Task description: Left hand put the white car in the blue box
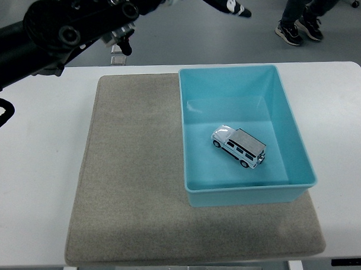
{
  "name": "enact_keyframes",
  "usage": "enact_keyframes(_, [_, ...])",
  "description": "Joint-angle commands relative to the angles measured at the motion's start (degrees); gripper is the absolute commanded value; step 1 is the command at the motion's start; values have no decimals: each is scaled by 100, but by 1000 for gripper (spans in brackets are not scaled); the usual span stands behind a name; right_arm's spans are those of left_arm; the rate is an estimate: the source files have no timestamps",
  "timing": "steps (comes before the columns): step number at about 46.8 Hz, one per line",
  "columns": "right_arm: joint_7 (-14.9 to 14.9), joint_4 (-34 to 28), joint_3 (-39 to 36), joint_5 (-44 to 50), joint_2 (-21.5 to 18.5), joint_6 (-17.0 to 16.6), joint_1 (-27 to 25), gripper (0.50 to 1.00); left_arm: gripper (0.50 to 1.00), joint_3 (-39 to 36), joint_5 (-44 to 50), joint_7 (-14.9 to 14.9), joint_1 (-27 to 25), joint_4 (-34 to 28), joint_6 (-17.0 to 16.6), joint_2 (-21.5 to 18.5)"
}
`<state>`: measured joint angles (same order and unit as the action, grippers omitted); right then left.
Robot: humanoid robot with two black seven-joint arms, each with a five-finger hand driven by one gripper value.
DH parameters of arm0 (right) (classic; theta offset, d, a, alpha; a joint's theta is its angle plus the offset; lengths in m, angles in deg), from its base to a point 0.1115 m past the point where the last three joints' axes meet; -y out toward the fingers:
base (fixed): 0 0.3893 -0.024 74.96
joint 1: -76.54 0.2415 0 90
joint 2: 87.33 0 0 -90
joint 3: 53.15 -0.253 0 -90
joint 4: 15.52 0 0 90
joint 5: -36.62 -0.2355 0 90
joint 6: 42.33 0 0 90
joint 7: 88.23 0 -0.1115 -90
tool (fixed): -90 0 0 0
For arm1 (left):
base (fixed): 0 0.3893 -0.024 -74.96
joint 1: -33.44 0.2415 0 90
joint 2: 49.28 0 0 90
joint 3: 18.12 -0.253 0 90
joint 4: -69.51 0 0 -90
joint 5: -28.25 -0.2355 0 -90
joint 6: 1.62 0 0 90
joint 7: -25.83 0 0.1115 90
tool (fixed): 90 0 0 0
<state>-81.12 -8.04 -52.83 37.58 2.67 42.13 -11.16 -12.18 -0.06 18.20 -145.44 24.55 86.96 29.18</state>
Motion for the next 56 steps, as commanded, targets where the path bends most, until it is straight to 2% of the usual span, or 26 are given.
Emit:
enact_keyframes(1, [0, 0, 4, 0, 0, 0, -1, 936, 994, 311, 825, -1, 99, 618, -175, 2])
enact_keyframes(8, [0, 0, 4, 0, 0, 0, -1, 936, 988, 540, 2346, -1, 336, 1261, -193, -15])
enact_keyframes(11, [0, 0, 4, 0, 0, 0, -1, 936, 988, 540, 2716, -1, 398, 1533, -219, -68])
enact_keyframes(17, [0, 0, 4, 0, 0, 0, -1, 936, 990, 715, 3270, -10, 723, 2026, -70, -226])
enact_keyframes(22, [0, 0, -5, 0, 0, 0, -1, 936, 992, 1058, 3491, -71, 1030, 2044, 272, -577])
enact_keyframes(26, [0, 0, 4, 0, 0, 0, -1, 936, 996, 1357, 3482, -326, 1320, 2026, 589, -780])
enact_keyframes(32, [0, 0, 4, 0, 0, 0, -1, 936, 996, 1524, 3482, -572, 1760, 2017, 818, -1052])
enact_keyframes(41, [0, 0, 4, 0, 0, 0, -1, 936, 996, 1884, 3438, -836, 2357, 1666, 862, -1333])
enact_keyframes(56, [0, 0, 4, 0, 0, 0, -1, 936, 996, 2394, 3403, -977, 3482, 182, 502, -1826])
